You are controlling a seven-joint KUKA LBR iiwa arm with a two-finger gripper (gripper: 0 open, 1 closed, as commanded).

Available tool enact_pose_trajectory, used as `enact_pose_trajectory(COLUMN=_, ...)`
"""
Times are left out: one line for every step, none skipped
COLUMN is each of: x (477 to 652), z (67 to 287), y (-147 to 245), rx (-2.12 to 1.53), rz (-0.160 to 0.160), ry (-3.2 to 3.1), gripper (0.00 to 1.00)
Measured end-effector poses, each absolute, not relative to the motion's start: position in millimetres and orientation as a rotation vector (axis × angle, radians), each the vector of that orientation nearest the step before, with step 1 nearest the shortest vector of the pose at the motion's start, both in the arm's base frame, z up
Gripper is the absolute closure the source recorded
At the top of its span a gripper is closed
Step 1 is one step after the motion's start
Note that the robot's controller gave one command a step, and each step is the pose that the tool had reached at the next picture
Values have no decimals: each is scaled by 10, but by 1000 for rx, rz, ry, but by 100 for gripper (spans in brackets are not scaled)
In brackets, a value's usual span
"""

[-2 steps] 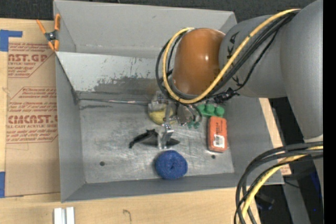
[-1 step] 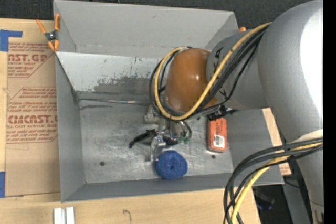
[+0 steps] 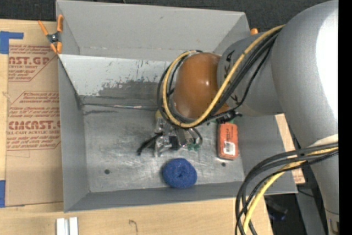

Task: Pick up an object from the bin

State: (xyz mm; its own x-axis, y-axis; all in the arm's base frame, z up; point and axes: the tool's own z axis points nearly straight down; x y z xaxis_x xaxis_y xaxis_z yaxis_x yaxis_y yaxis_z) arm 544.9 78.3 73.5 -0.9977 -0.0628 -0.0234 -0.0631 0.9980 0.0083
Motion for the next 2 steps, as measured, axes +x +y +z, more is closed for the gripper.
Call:
enact_pose_trajectory(x=5438, z=750, y=767, rx=-116, rz=12, ry=3119, gripper=100)
enact_pose_trajectory(x=5421, z=791, y=757, rx=-117, rz=5, ry=3131, gripper=100)
